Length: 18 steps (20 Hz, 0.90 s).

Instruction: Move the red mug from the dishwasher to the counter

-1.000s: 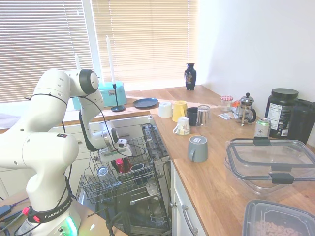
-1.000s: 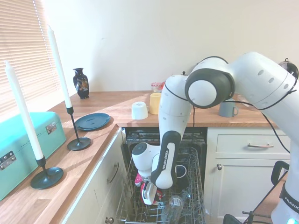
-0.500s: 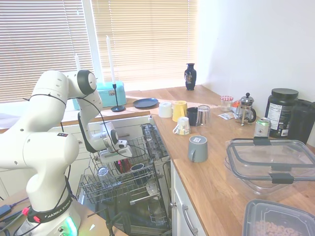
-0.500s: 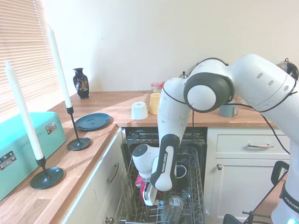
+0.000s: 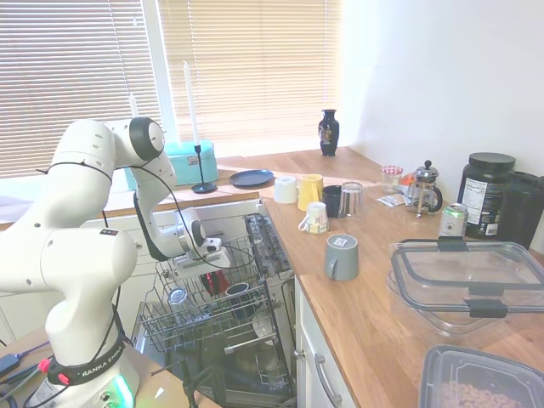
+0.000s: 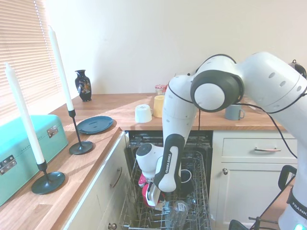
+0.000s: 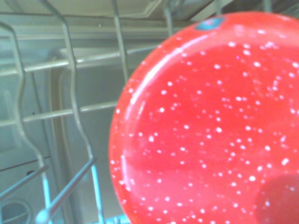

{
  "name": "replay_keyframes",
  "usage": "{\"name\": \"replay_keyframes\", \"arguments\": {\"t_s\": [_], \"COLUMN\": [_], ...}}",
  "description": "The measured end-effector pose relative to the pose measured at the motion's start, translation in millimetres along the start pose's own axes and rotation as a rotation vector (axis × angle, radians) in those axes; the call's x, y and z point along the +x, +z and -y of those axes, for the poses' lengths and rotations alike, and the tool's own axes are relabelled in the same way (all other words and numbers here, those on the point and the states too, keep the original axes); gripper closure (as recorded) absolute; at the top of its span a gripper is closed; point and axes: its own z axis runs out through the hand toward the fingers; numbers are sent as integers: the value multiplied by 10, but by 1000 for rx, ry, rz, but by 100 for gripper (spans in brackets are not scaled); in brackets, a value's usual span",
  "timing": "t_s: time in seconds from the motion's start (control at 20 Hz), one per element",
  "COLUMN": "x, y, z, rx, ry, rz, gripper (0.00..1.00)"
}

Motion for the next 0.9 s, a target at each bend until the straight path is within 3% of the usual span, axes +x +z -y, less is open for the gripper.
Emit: {"name": "replay_keyframes", "arguments": {"t_s": [0.45, 0.9], "x": [-14, 167], "y": [-786, -1909], "z": [-358, -913], "rx": [27, 73], "ry": [40, 134], "rz": [-55, -114], "gripper": [100, 100]}}
